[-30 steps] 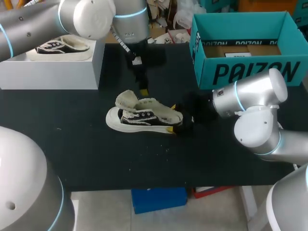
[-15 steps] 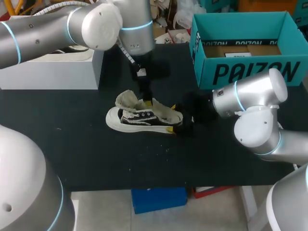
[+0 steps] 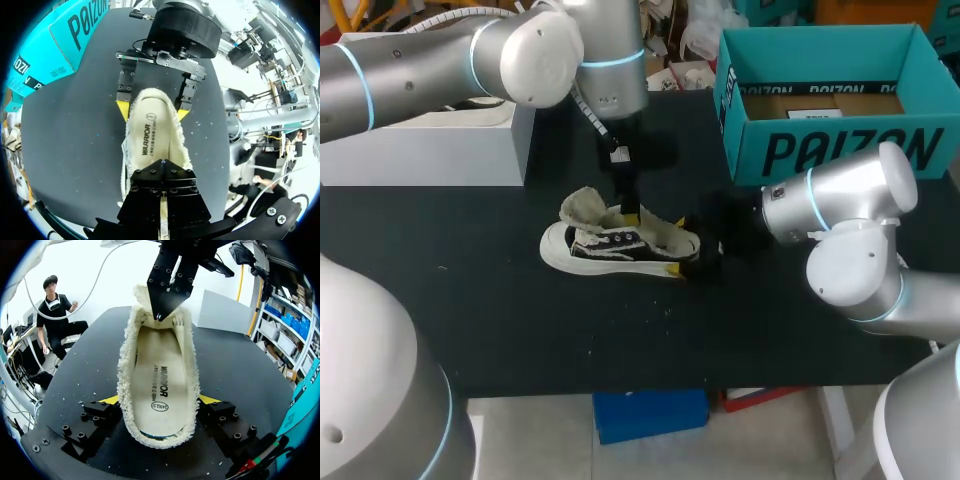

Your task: Take the shoe out of the shoebox, open the shoe tongue, remove and reinsert the insole, then place the shoe into the shoebox

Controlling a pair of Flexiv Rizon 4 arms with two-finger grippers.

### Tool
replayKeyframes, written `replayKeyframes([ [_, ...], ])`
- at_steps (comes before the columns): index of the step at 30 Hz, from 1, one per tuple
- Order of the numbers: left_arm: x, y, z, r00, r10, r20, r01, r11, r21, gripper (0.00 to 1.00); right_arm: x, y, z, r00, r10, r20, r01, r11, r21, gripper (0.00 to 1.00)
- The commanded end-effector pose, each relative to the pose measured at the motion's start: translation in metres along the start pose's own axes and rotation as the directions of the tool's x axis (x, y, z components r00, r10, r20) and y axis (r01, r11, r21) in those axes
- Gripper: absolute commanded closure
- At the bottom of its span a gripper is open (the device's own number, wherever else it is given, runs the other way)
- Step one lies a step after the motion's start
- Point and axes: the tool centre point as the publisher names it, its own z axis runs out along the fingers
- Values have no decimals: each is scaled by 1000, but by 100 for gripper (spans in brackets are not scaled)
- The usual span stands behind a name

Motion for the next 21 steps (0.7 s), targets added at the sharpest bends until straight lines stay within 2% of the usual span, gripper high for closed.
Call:
replayKeyframes([
  [1,-4,0,-1,999,37,-12,-37,999,12,100,0,-3,3,1000,1,2,-1,1000,3,100],
  [10,-12,6,2,997,69,-32,-69,998,1,100,0,-3,3,1000,1,2,-1,1000,3,100],
  [21,-8,10,30,992,105,-68,-106,994,-11,100,0,-3,3,1000,1,2,-1,1000,3,100],
])
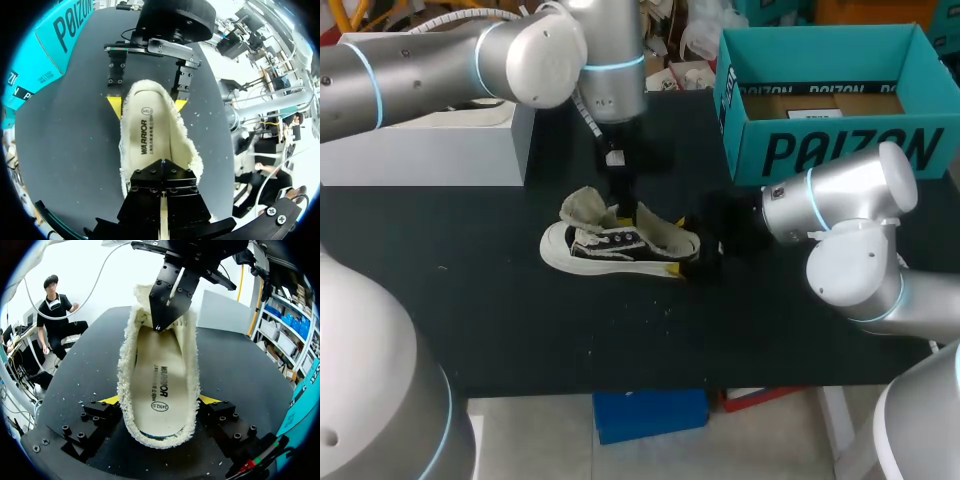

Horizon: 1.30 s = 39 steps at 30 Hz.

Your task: Take the shoe out of the shoebox, open the shoe tongue, remove and reinsert the insole, then place the shoe into the shoebox

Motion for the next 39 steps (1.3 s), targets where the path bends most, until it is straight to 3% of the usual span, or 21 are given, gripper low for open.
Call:
replayKeyframes([
  [1,-4,2,16,1000,-3,-16,3,1000,13,100,0,-3,3,1000,1,2,-1,1000,3,100],
  [20,12,4,46,1000,-14,-15,14,1000,20,100,0,-3,3,1000,1,2,-1,1000,3,100],
  [39,11,6,65,999,-48,-8,49,997,60,100,0,-3,3,1000,1,2,-1,1000,3,100],
])
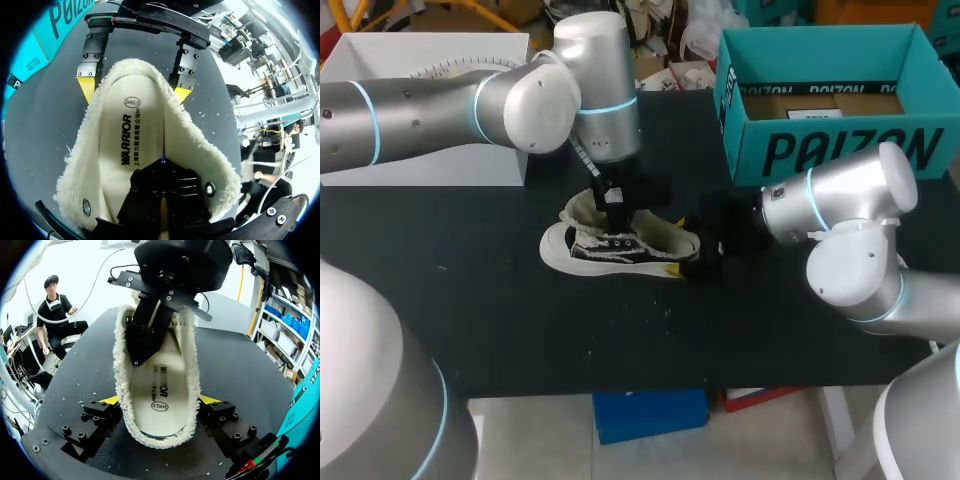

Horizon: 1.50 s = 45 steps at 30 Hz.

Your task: Take the shoe out of the shoebox, open the shoe tongue, remove and reinsert the insole, then place the shoe into the shoebox

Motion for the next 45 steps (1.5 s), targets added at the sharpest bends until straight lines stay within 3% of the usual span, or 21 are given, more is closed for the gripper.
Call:
replayKeyframes([
  [1,2,3,9,1000,0,7,0,1000,7,100,-1,-2,3,1000,2,3,-2,1000,3,100],
  [5,3,4,6,1000,3,23,-3,1000,11,99,-1,-2,3,1000,2,3,-2,1000,3,100],
  [8,3,2,3,999,6,53,-5,1000,-8,82,-1,-2,3,1000,2,3,-2,1000,3,100],
  [9,4,1,3,998,4,57,-4,1000,-13,82,-1,-2,3,1000,2,3,-2,1000,3,100],
  [15,5,-2,7,995,-10,97,15,998,-55,84,-1,-2,3,1000,2,3,-2,1000,3,100],
  [21,3,2,15,968,-99,230,137,978,-158,84,-1,-2,3,1000,2,3,-2,1000,3,100],
  [29,1,8,22,917,-133,376,229,948,-223,79,-1,-2,3,1000,2,3,-2,1000,3,100],
  [33,-3,14,25,895,-125,428,247,938,-243,78,-1,-2,3,1000,2,3,-2,1000,3,100],
  [36,-6,19,27,890,-117,441,243,940,-239,65,-1,-2,3,1000,2,3,-2,1000,3,100],
  [45,-13,35,31,850,-49,524,215,941,-260,69,-1,-2,3,1000,2,3,-2,1000,3,100],
])
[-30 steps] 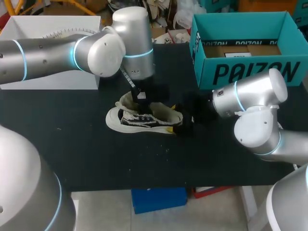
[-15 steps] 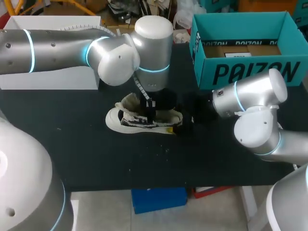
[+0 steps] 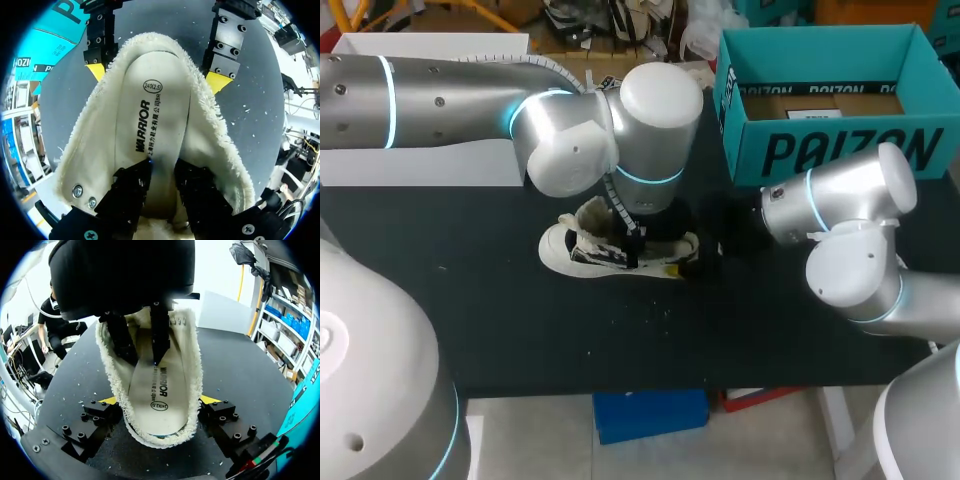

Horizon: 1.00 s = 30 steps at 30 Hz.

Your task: Take the shoe out of the shoebox, open the shoe tongue, remove and reinsert the insole, then place the shoe into the shoebox

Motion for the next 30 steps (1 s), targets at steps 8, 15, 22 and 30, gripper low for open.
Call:
replayKeyframes([
  [8,-1,22,43,987,33,159,-36,999,14,76,-1,-3,2,1000,3,3,-3,1000,4,100],
  [15,-9,25,46,960,45,277,-49,999,6,78,-1,-3,2,1000,3,3,-3,1000,4,100],
  [22,-14,24,57,938,7,346,-26,998,50,81,-1,-3,2,1000,3,3,-3,1000,4,100],
  [30,-17,23,62,924,-23,381,-14,996,94,89,-1,-3,2,1000,3,3,-3,1000,4,100],
])
